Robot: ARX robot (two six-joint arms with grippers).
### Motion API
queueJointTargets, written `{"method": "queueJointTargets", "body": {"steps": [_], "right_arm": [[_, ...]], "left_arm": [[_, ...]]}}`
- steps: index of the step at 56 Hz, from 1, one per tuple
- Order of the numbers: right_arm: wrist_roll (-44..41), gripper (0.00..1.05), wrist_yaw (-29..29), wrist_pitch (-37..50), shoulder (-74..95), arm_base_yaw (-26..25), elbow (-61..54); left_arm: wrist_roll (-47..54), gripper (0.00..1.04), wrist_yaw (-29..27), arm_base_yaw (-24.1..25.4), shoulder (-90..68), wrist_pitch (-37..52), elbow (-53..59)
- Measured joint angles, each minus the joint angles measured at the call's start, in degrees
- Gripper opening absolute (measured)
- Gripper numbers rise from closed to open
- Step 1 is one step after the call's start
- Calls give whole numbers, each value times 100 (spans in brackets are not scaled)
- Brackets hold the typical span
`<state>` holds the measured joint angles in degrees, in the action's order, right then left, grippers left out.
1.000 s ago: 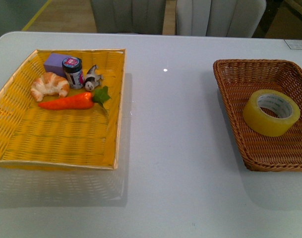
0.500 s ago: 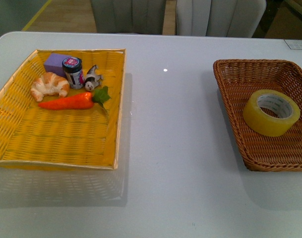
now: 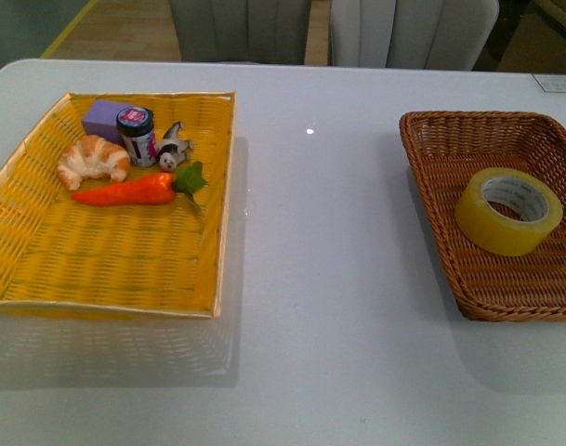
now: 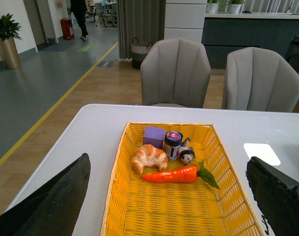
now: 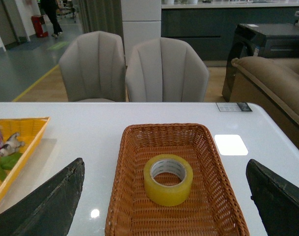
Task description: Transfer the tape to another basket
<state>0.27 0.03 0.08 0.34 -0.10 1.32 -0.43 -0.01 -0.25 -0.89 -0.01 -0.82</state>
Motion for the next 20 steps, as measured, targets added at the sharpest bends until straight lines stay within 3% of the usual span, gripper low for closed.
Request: {"method": "queueJointTargets", "body": {"steps": [20], "right_arm": [[0, 96, 0, 0, 0, 0, 0]], "left_arm": [[-2, 96, 0, 0, 0, -2, 0]]}}
